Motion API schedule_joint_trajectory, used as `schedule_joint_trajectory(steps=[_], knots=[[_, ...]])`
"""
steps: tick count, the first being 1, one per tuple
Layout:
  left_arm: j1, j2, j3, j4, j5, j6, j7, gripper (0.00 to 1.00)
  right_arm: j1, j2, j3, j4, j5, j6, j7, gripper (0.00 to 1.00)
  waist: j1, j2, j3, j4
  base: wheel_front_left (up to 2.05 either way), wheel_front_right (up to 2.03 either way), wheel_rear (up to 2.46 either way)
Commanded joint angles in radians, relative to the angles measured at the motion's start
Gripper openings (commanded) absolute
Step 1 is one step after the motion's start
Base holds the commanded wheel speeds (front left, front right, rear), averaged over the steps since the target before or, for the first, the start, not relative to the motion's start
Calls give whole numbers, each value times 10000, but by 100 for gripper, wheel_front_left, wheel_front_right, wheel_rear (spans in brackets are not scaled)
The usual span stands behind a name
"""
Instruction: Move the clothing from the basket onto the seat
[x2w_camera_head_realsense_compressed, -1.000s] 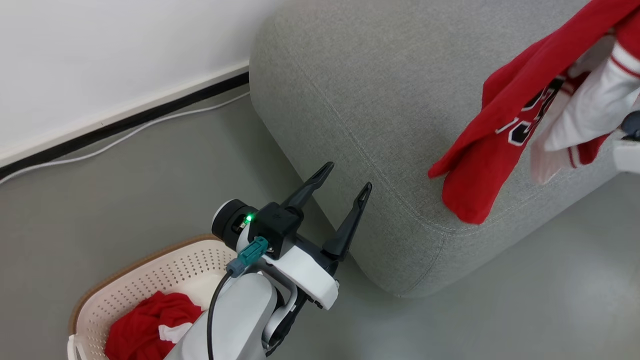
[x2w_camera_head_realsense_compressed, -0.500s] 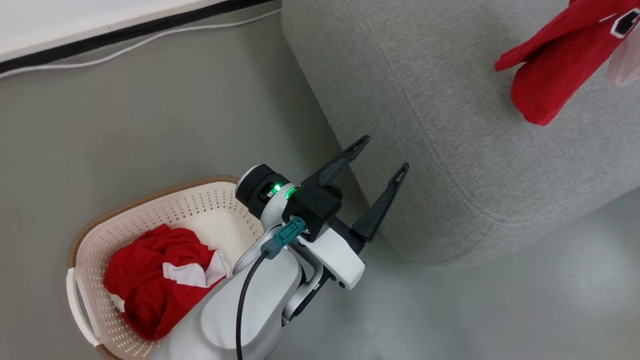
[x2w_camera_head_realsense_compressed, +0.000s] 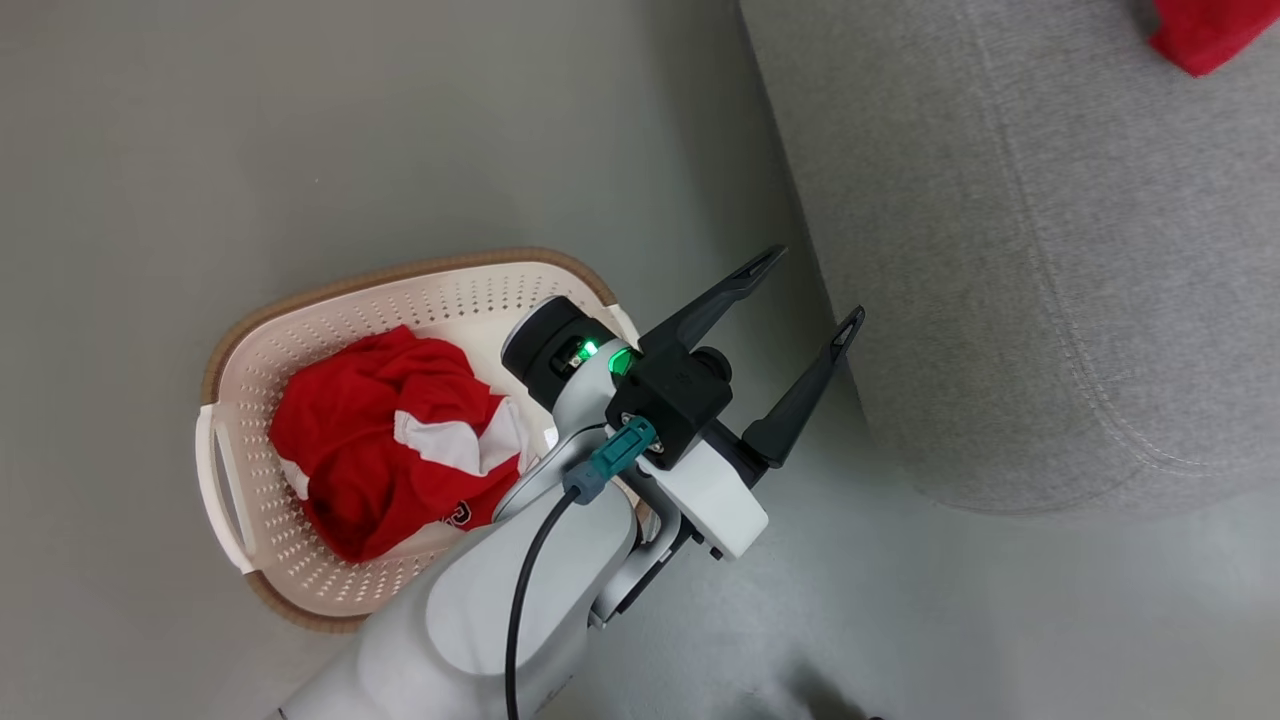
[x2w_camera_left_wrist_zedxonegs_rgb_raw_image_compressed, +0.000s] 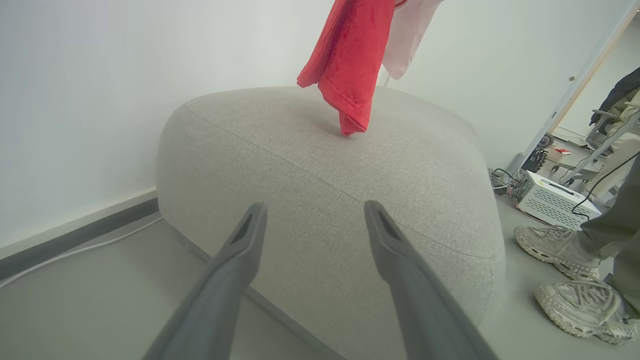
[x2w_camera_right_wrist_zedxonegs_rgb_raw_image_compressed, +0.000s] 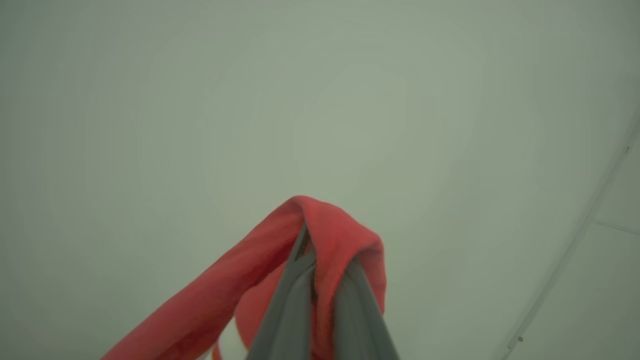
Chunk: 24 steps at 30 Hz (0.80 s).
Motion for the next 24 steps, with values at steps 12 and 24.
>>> schedule_joint_trajectory(steps=[12,24], knots=[[-452,-58,-383,-578,-289,407,-59,100,-630,-622,-2237,2485,-1107,23,-55,0,0,0,842,1047,0,0,0],[-642,-59,-696,-554,-479,560,-59,100,446,431,-1388,5476,257,23,-55,0,0,0,1088,1227,0,0,0]])
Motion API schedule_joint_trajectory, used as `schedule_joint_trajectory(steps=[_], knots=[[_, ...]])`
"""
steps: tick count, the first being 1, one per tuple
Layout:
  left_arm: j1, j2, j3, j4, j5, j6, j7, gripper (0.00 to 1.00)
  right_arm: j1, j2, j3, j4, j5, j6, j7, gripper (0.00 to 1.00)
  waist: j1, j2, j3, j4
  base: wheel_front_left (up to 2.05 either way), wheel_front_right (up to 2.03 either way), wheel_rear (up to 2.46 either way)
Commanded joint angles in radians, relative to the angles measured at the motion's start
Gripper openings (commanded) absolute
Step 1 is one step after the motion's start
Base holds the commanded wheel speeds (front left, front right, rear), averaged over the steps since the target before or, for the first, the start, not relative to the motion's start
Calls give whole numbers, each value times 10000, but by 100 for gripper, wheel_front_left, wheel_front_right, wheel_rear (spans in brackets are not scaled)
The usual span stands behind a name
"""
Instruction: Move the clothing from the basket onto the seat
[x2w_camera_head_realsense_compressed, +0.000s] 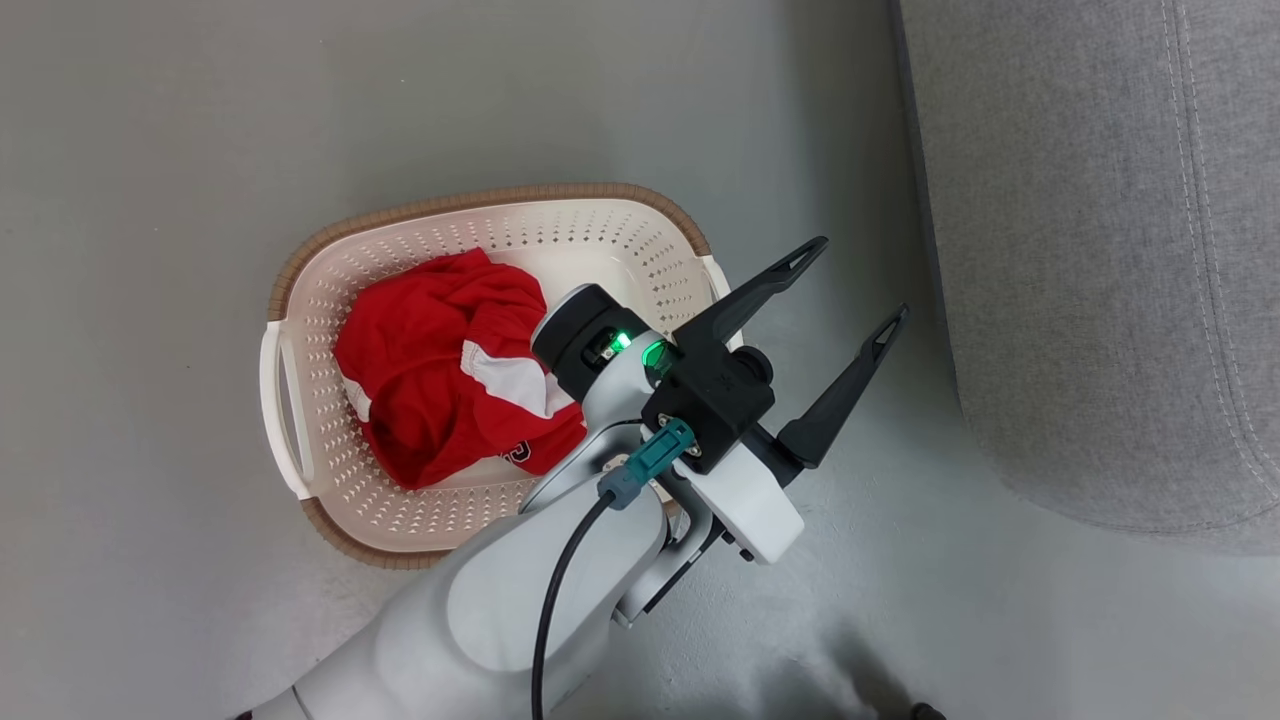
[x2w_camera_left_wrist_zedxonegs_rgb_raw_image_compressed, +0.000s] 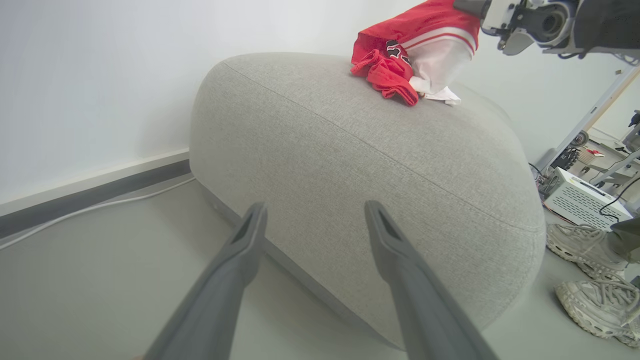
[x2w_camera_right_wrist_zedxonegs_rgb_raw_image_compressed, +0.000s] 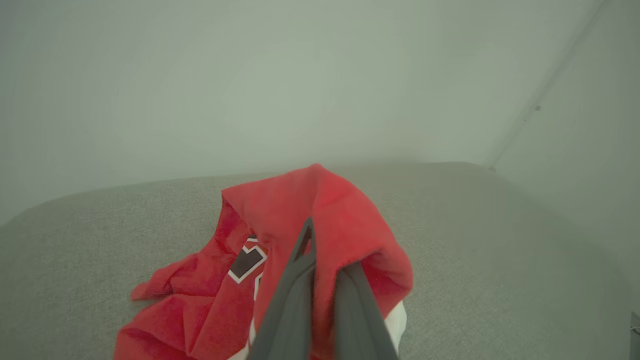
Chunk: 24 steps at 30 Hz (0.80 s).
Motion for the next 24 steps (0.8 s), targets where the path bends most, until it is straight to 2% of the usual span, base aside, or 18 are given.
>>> schedule_joint_trajectory(steps=[1,8,11,12,13,14,18,24], knots=[[-76,-55,109,-275,-120,30,-57,100,480,-167,506,135,477,10,-57,0,0,0,-33,-5,0,0,0],[-89,-55,-63,-374,-285,-29,-57,100,1390,191,2596,789,2362,10,-38,0,0,0,-324,42,0,0,0],[-39,-55,-35,-394,-327,-19,-57,100,1702,213,3032,696,2904,10,-45,0,0,0,-439,47,0,0,0],[-11,-55,-13,-399,-331,-18,-57,100,1854,208,3195,640,3180,10,-48,28,0,0,-498,51,0,0,0],[24,-55,11,-397,-330,-24,-57,100,2005,194,3321,547,3428,10,-50,49,0,0,-561,53,0,0,0],[61,-55,38,-393,-321,-29,-57,100,2158,147,3433,428,3601,10,-52,100,0,0,-625,57,0,0,0],[261,-55,181,-437,-329,-62,-57,100,2821,29,3504,-127,3918,10,-54,100,0,0,-926,98,0,0,0],[676,-55,467,-543,-314,-110,-57,100,3936,298,3396,-914,3723,10,-55,100,0,0,-1508,146,0,0,0]])
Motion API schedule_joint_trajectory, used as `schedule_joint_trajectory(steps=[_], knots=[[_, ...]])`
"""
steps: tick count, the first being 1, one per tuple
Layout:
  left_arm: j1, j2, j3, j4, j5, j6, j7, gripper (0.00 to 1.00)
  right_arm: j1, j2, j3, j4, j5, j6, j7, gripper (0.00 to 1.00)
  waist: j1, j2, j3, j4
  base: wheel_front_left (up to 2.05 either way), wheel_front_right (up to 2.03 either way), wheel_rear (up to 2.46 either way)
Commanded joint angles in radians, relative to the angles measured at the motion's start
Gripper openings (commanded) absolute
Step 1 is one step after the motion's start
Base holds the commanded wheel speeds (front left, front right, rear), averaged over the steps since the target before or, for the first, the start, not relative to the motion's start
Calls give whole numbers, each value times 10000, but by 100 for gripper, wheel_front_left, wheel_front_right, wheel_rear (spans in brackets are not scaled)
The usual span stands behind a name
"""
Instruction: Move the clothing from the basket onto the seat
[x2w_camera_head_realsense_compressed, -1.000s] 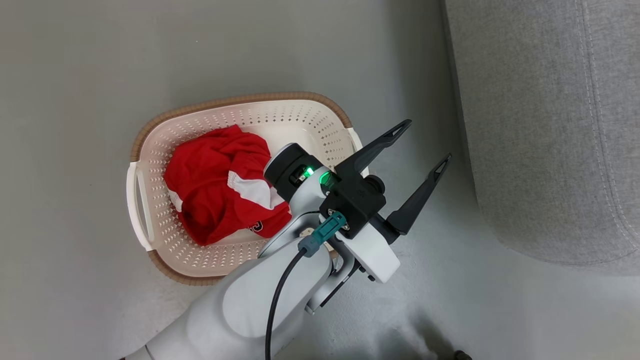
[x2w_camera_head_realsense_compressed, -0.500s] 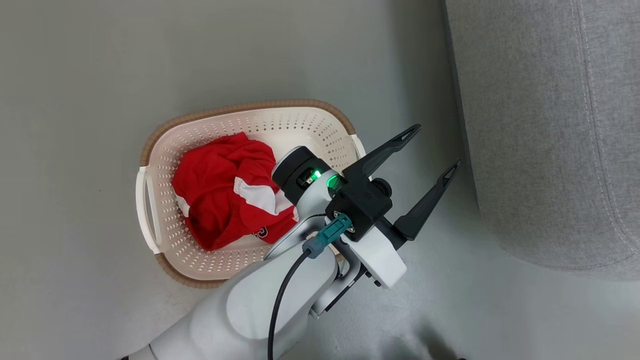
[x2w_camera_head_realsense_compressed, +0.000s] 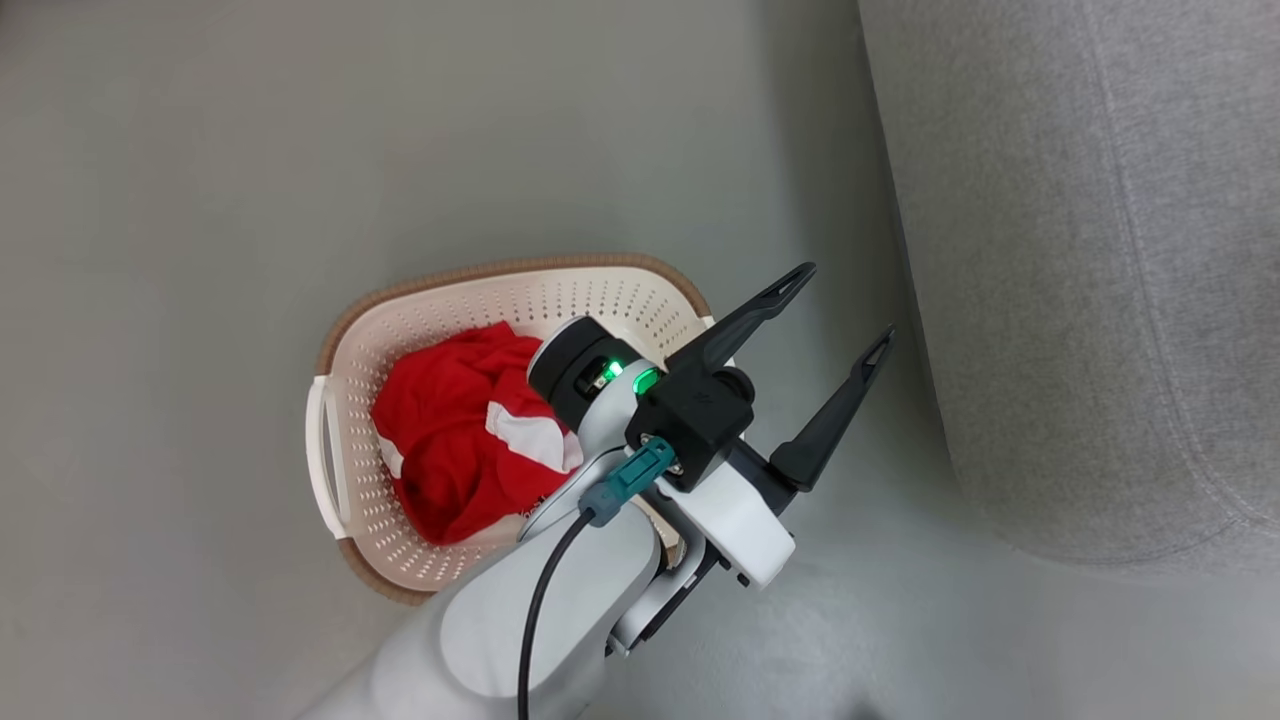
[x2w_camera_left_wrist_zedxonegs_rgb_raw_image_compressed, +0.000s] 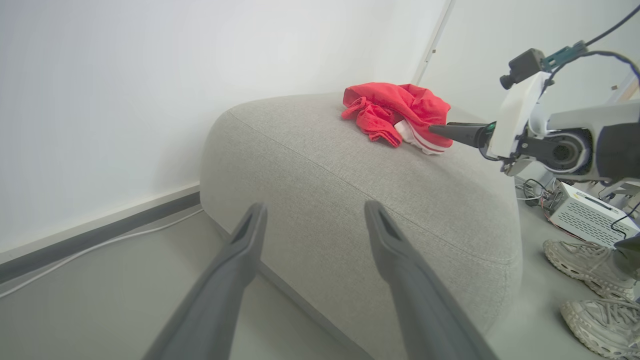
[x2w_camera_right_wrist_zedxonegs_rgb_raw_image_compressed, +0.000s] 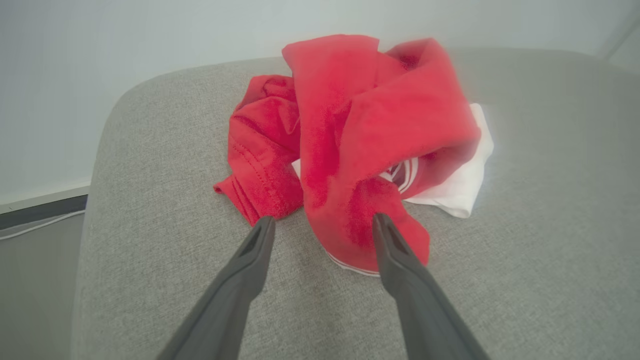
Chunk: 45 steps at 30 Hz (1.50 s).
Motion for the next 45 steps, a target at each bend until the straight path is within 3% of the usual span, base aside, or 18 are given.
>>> schedule_joint_trajectory(steps=[1,15,28,45], knots=[[209,-49,313,-298,-8,-64,-57,100,613,-233,13,-307,-103,12,-59,100,0,-1,-257,19,0,0,0],[1329,-49,1456,-183,279,-32,-57,100,1896,854,119,-2031,-586,12,-60,100,0,-1,-1583,262,0,0,0],[2837,-49,3563,-230,988,216,-57,100,2157,1525,849,-3355,-1219,12,-60,100,0,-1,-2908,990,0,0,0],[5004,-49,6685,-294,2099,551,-57,100,3629,2479,878,-4821,-2050,12,-60,100,0,-1,-4621,1668,0,0,0]])
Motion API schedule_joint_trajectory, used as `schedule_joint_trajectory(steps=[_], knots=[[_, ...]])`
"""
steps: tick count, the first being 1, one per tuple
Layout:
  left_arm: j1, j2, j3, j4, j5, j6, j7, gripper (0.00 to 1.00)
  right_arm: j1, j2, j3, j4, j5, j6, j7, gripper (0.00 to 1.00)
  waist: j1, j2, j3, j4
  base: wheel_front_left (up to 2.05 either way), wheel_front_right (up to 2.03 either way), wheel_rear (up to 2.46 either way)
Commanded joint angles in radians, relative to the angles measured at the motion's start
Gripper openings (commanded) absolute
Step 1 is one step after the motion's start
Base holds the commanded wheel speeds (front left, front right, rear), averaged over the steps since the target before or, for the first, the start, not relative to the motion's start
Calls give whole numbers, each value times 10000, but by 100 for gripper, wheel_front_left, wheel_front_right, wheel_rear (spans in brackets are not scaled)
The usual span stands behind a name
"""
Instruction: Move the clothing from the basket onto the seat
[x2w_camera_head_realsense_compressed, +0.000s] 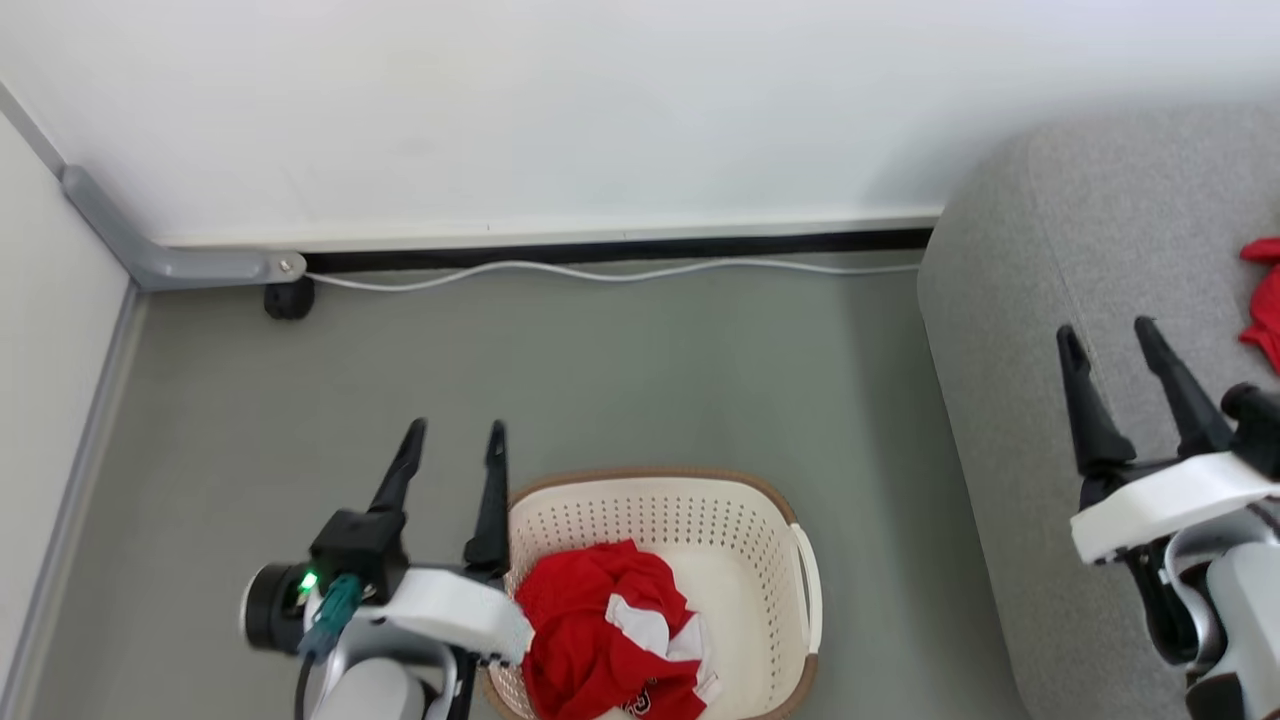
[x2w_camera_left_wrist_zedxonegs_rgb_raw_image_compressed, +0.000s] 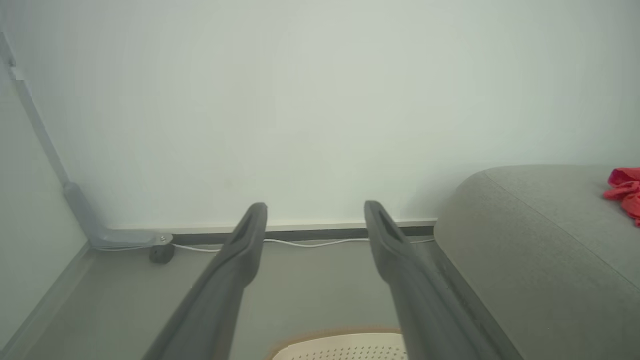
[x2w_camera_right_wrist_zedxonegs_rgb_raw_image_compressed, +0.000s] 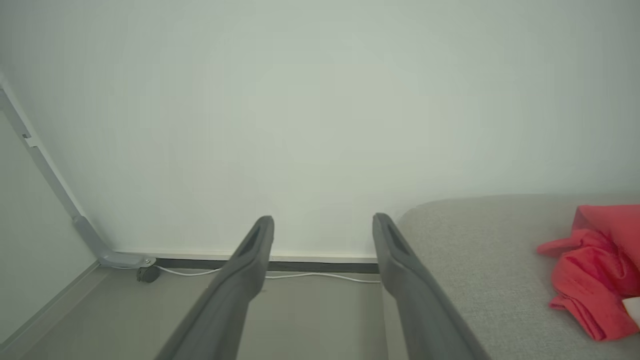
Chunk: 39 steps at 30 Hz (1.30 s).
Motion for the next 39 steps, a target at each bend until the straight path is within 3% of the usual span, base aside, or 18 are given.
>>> schedule_joint_trajectory(steps=[1,18,39], knots=[[142,53,616,-330,174,77,-61,100,260,-35,129,-399,-138,12,-60,100,0,0,-286,108,0,0,0],[2442,53,2470,-1040,742,-22,-61,100,2277,590,-121,-1666,-668,12,-61,100,0,0,-1174,-142,0,0,0],[2894,53,2408,-1375,908,160,-61,100,2726,763,-536,-1910,-777,12,-61,100,0,0,-1134,-129,0,0,0]])
